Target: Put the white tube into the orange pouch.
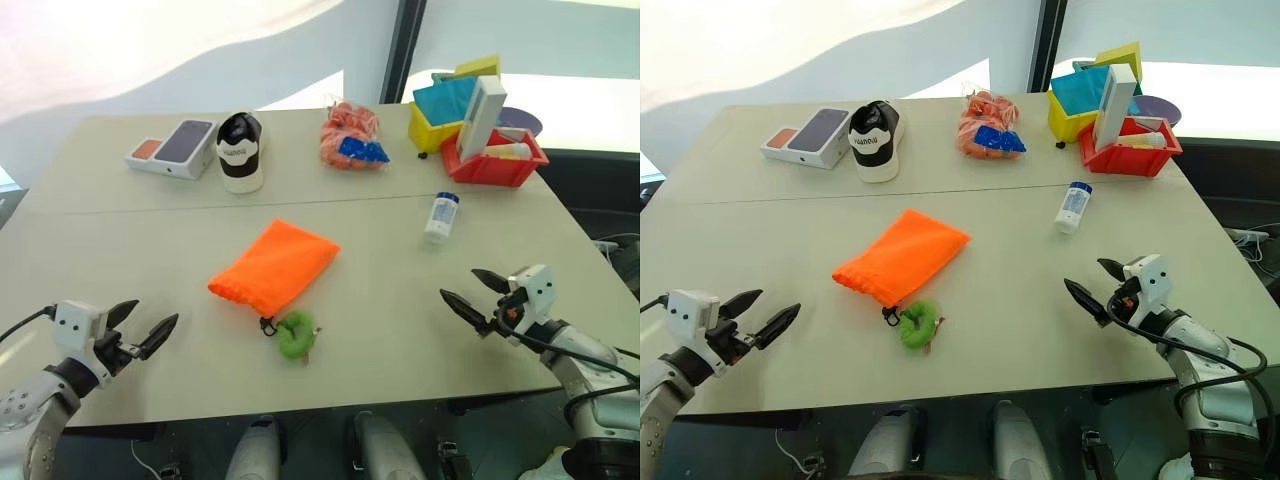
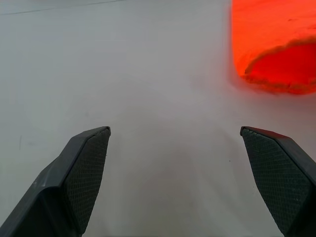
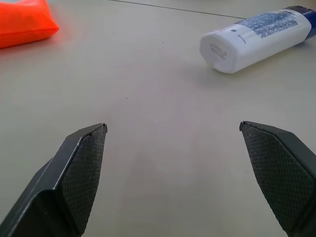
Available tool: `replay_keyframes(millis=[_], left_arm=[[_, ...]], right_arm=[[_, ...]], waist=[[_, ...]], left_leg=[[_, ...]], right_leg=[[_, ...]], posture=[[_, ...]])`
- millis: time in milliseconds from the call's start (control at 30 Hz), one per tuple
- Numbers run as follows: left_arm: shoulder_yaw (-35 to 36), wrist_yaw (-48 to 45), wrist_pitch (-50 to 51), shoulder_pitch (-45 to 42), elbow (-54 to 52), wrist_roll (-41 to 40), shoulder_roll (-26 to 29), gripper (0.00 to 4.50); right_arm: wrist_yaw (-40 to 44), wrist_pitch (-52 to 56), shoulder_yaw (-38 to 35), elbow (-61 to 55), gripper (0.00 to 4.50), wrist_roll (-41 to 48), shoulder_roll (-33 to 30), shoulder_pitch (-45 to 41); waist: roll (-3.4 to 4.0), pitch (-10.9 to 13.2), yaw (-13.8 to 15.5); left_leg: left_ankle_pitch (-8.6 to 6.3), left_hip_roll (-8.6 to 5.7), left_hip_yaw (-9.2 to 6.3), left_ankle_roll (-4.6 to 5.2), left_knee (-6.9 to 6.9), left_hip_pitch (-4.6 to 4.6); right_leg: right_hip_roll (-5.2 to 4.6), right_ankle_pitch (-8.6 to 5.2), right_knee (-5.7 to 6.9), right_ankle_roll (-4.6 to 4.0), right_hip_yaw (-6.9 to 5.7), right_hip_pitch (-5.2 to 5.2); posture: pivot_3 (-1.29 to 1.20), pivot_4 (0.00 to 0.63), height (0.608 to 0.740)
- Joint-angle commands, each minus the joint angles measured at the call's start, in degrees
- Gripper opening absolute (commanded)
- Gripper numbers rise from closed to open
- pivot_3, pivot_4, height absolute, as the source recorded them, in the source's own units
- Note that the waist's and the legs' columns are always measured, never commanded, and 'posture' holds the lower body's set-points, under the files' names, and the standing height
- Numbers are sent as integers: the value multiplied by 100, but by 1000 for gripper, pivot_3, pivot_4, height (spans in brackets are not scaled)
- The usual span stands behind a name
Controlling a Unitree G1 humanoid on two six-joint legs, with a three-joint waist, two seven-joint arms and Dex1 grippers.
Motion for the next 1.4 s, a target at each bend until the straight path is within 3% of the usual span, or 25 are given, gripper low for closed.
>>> replay_keyframes(millis=[33, 500, 767, 1133, 1400], left_arm=[[48, 53, -46, 32, -178, 4, 32, 4500], [0, 279, -97, -57, -241, 89, -34, 4500], [-124, 246, -354, -39, -508, 262, -117, 4500], [-1123, -72, -1592, -732, -268, 1586, 554, 4500], [-1926, -58, -2391, -1489, 450, 2232, 534, 4500]], right_arm=[[28, -106, -31, -128, 4456, 24, -73, -54], [110, -20, 46, -204, 4456, 46, -88, -70], [104, 384, 352, -859, 4456, 196, -56, -195], [6, 899, 1153, -2125, 4456, 234, 80, -249], [-216, 1047, 1665, -2460, 4456, 183, 336, -373]], waist=[[0, 0, 1], [0, 0, 0], [1, 0, 3], [1, 1, 12], [1, 1, 8]], left_leg=[[0, 0, 0, 0, 0, 0], [0, 0, 0, 0, 0, 0], [0, 1, 0, 0, -3, -1], [0, 2, 0, 0, -4, -5], [0, 1, 2, 0, -8, -5]], right_leg=[[0, 0, 0, 0, 0, 0], [0, 0, -1, 0, 0, 0], [0, 1, -2, -2, 0, 0], [-3, 1, -6, -3, 0, -2], [2, 11, -6, -18, -2, -4]], posture=[[0, 150, 740], [0, 150, 740], [0, 150, 740], [0, 150, 740], [0, 150, 740]])
